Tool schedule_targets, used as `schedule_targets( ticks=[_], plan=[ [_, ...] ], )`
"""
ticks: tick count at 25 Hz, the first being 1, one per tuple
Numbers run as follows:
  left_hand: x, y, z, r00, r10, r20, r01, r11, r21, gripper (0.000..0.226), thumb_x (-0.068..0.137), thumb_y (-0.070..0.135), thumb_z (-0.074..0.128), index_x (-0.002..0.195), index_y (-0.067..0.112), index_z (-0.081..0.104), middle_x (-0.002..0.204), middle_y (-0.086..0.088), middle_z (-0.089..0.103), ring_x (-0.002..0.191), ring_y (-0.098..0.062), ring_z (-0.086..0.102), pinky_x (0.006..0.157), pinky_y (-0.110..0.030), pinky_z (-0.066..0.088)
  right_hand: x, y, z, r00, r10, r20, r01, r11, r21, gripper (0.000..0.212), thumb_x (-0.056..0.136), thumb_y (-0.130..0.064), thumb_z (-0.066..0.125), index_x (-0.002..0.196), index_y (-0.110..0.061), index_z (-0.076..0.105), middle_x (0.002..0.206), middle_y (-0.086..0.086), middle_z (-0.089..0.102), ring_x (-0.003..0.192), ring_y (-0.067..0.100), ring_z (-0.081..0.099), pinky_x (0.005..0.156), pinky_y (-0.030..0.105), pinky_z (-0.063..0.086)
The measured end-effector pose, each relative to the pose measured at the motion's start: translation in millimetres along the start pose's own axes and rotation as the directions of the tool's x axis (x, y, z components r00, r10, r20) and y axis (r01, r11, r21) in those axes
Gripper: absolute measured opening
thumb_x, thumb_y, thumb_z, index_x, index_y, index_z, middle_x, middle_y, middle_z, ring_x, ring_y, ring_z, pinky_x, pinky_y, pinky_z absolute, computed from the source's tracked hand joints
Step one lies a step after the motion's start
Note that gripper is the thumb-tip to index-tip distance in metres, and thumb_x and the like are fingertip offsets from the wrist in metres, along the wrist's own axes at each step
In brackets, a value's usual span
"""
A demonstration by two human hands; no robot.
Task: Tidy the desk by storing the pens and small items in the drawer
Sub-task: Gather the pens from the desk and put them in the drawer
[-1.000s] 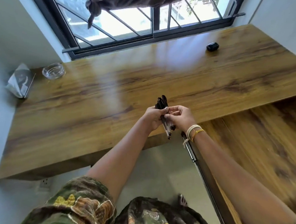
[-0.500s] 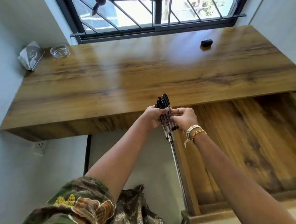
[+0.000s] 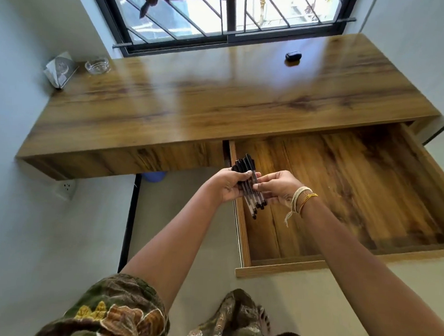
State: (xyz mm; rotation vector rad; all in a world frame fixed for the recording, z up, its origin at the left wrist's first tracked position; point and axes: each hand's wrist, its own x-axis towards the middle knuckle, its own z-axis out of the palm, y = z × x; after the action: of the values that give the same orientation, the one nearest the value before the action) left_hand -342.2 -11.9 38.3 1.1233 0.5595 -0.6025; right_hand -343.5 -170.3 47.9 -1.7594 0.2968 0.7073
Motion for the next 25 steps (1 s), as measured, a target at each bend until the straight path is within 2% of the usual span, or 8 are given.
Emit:
schedule_targets(
  ticks=[6, 9, 12, 14, 17, 20, 23, 25],
  plan=[
    [-1.0, -6.8, 6.3, 1.0, 0.006, 0.027, -0.003, 0.995, -0.098, 0.031, 0.097, 0.007, 0.052, 0.124, -0.006, 0.054, 0.104, -0.018, 0.067, 0.093, -0.029, 0.067, 0.074, -0.043, 0.059, -8.0, 1.8, -4.3, 1.0, 0.012, 0.016, -0.01, 0.998, -0.067, 0.023, 0.081, -0.006, 0.073, 0.103, -0.004, 0.069, 0.098, 0.013, 0.073, 0.091, 0.026, 0.07, 0.086, 0.045, 0.057],
    [1.4, -10.1, -0.9, 0.999, 0.008, 0.033, -0.005, 0.994, -0.109, 0.03, 0.095, 0.005, 0.055, 0.122, -0.009, 0.056, 0.108, -0.023, 0.065, 0.093, -0.03, 0.069, 0.071, -0.039, 0.062, -8.2, 6.0, 1.8, 0.999, 0.029, 0.046, -0.027, 0.999, -0.042, 0.019, 0.081, -0.005, 0.073, 0.1, -0.003, 0.069, 0.088, 0.008, 0.073, 0.08, 0.02, 0.072, 0.076, 0.038, 0.061],
    [5.4, -9.8, -3.3, 0.996, 0.082, 0.046, -0.074, 0.987, -0.141, 0.025, 0.095, 0.003, 0.055, 0.116, -0.01, 0.056, 0.115, -0.026, 0.064, 0.096, -0.032, 0.07, 0.073, -0.041, 0.061, -5.5, 13.5, 9.7, 1.0, 0.002, -0.013, -0.001, 0.996, 0.09, 0.022, 0.081, -0.014, 0.075, 0.097, -0.001, 0.068, 0.093, 0.015, 0.073, 0.082, 0.024, 0.071, 0.079, 0.039, 0.059],
    [9.9, -6.4, -4.5, 0.983, 0.178, 0.035, -0.168, 0.967, -0.19, 0.02, 0.094, 0.0, 0.055, 0.112, -0.007, 0.055, 0.109, -0.023, 0.066, 0.099, -0.033, 0.069, 0.081, -0.047, 0.059, -2.0, 18.6, 14.0, 0.997, 0.063, -0.036, -0.053, 0.969, 0.242, 0.029, 0.084, -0.028, 0.072, 0.094, -0.001, 0.065, 0.095, 0.017, 0.07, 0.083, 0.025, 0.068, 0.086, 0.042, 0.056],
    [17.7, 2.2, -4.1, 0.96, 0.28, 0.003, -0.274, 0.942, -0.194, 0.017, 0.092, -0.002, 0.056, 0.109, -0.001, 0.057, 0.104, -0.019, 0.069, 0.101, -0.032, 0.069, 0.091, -0.05, 0.053, 5.2, 21.0, 7.4, 0.941, 0.283, 0.184, -0.336, 0.837, 0.431, 0.048, 0.095, -0.042, 0.051, 0.104, 0.004, 0.058, 0.103, 0.022, 0.064, 0.095, 0.034, 0.065, 0.096, 0.045, 0.049],
    [26.0, 4.4, 0.3, 0.943, 0.331, -0.024, -0.33, 0.926, -0.182, 0.018, 0.094, -0.002, 0.054, 0.111, 0.0, 0.056, 0.108, -0.018, 0.068, 0.105, -0.032, 0.067, 0.097, -0.053, 0.05, 14.6, 21.6, -2.5, 0.843, 0.28, 0.459, -0.529, 0.583, 0.617, 0.063, 0.099, -0.046, 0.037, 0.12, 0.013, 0.043, 0.126, 0.033, 0.054, 0.116, 0.044, 0.057, 0.097, 0.048, 0.048],
    [31.5, -2.4, 17.3, 0.938, 0.342, -0.055, -0.346, 0.918, -0.194, 0.017, 0.094, -0.002, 0.054, 0.11, 0.001, 0.056, 0.104, -0.017, 0.067, 0.103, -0.032, 0.067, 0.098, -0.053, 0.048, 23.9, 17.3, -13.0, 0.811, 0.294, 0.506, -0.585, 0.422, 0.692, 0.067, 0.099, -0.046, 0.033, 0.131, 0.013, 0.032, 0.129, 0.036, 0.049, 0.117, 0.046, 0.055, 0.097, 0.049, 0.049],
    [37.1, -9.1, 31.6, 0.937, 0.34, -0.082, -0.35, 0.916, -0.198, 0.016, 0.093, -0.003, 0.054, 0.107, 0.004, 0.058, 0.099, -0.015, 0.067, 0.097, -0.029, 0.068, 0.096, -0.049, 0.05, 33.2, 12.9, -25.6, 0.822, 0.332, 0.463, -0.568, 0.403, 0.718, 0.065, 0.101, -0.042, 0.032, 0.137, 0.011, 0.027, 0.133, 0.034, 0.046, 0.119, 0.046, 0.053, 0.097, 0.05, 0.049]
  ],
)
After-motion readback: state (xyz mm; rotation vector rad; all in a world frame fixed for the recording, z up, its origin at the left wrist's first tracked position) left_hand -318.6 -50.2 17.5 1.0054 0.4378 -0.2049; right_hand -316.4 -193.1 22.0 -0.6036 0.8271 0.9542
